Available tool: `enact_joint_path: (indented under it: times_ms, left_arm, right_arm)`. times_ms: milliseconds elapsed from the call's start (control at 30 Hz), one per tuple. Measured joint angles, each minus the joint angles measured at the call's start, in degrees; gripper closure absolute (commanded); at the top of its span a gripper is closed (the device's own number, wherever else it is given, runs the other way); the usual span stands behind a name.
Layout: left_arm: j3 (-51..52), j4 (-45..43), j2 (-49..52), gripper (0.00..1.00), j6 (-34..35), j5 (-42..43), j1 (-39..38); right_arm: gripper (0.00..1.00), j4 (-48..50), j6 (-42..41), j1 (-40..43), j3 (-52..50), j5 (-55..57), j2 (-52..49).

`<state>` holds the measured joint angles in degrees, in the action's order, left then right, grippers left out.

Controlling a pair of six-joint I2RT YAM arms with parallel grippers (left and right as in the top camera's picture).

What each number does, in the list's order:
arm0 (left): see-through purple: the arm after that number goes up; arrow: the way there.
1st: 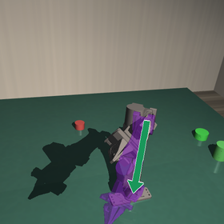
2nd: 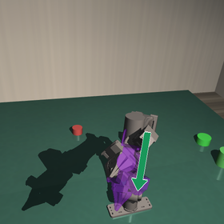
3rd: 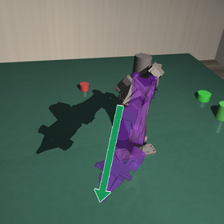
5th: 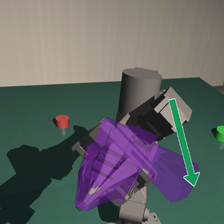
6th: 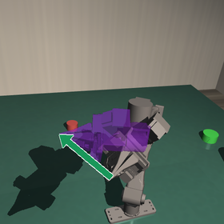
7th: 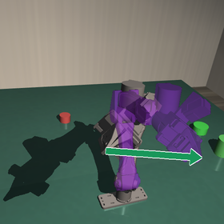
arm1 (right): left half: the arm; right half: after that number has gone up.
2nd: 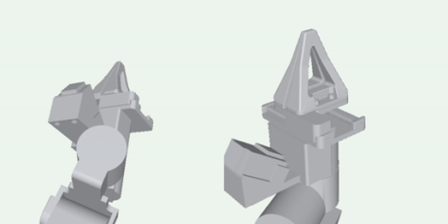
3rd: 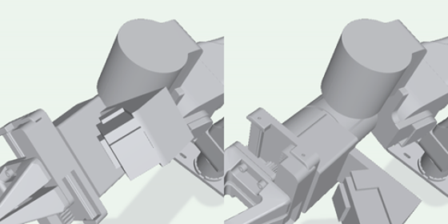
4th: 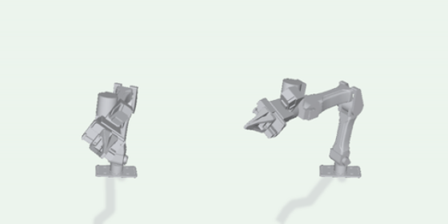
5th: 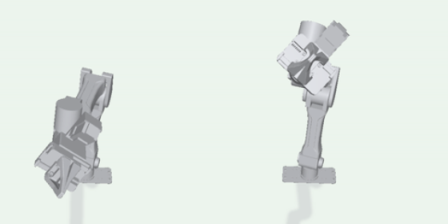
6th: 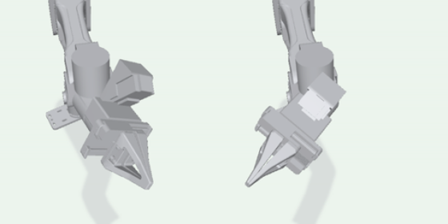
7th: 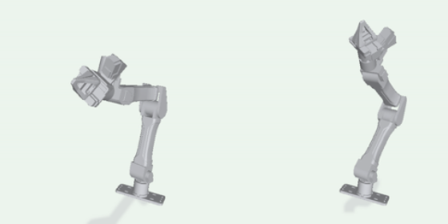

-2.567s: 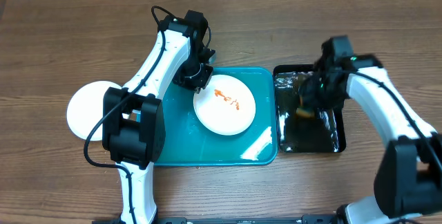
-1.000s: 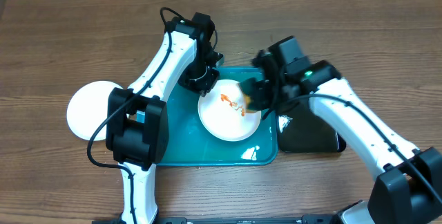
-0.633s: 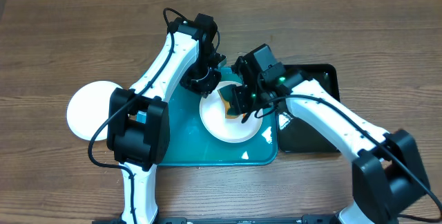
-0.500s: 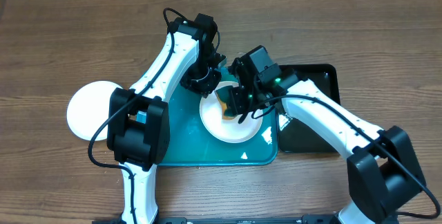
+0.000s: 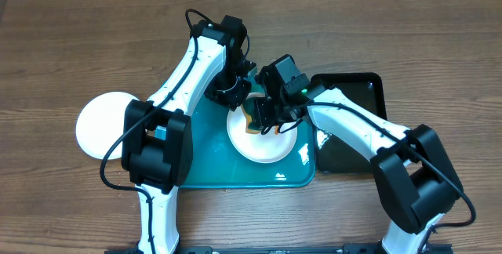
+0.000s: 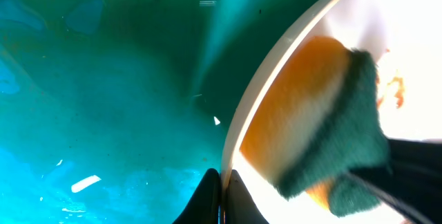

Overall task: Clean dirty plates on tray and stack at the side
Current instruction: 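Scrub the white plate surface with the sponge in the right gripper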

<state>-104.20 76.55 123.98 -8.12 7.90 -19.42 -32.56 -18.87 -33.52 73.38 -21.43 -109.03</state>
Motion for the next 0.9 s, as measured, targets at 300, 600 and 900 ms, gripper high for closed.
enact_joint_path:
  times_ms: [300,600,900]
  left_arm:
    - [0.0,0.6,0.0,0.96,0.0,0.0,0.0]
    - [0.0,1.2,0.0,0.96,0.0,0.0,0.0]
    - [0.0,1.4,0.0,0.96,0.0,0.4,0.0]
  right_arm:
    - [0.96,-4.7,-1.9,0.8,0.1,4.3,-1.4]
    - [0.96,-13.2,-2.1,3.6,0.2,6.9,-1.4]
    - [0.96,-20.0,-1.2,3.9,1.4,6.9,-1.4]
